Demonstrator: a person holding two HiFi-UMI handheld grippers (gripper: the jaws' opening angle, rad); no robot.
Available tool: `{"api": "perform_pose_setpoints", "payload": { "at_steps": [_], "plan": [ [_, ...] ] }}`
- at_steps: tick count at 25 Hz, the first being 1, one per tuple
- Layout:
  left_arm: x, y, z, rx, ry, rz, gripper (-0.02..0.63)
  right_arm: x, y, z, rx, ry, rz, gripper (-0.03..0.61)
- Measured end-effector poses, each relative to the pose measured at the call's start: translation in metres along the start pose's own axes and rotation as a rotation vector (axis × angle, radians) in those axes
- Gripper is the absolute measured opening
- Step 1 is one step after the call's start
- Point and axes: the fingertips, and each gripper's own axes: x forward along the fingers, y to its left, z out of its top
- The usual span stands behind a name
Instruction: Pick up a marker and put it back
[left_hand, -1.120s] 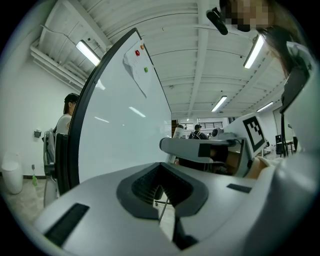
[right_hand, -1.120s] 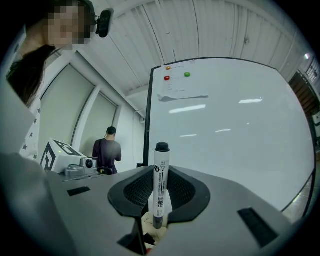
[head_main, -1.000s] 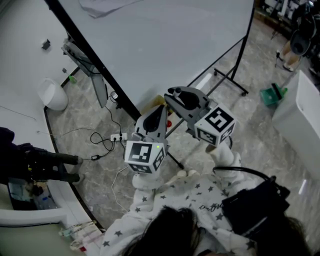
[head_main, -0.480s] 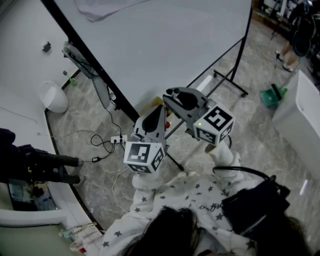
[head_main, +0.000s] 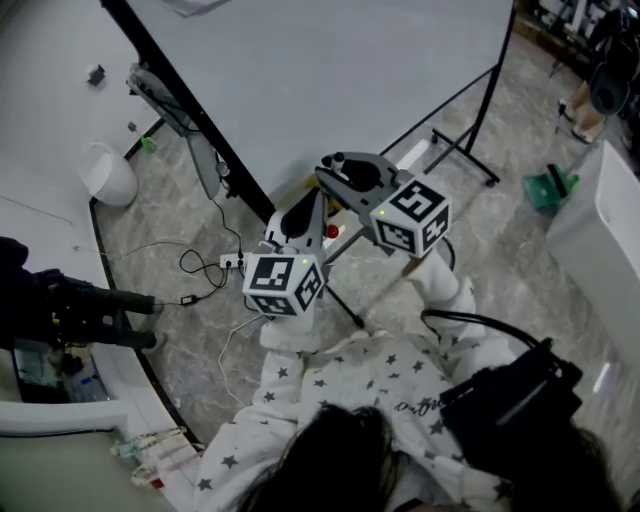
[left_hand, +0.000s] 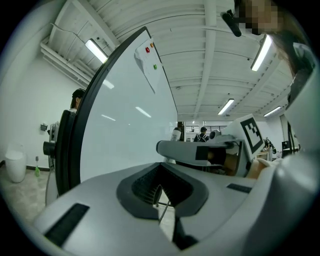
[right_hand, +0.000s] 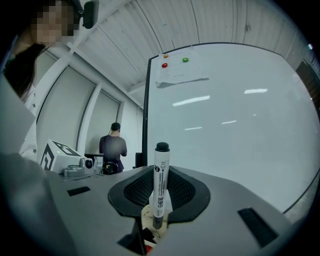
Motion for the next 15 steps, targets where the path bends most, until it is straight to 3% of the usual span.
{"api": "perform_pose_setpoints", "payload": {
  "at_steps": [15],
  "plan": [
    [-0.004, -0.003, -0.034, -0.035, 0.031, 0.035, 0.002, 0.013, -0.015, -0.068, 0.080, 0.087, -0.029, 0.075]
  ]
}}
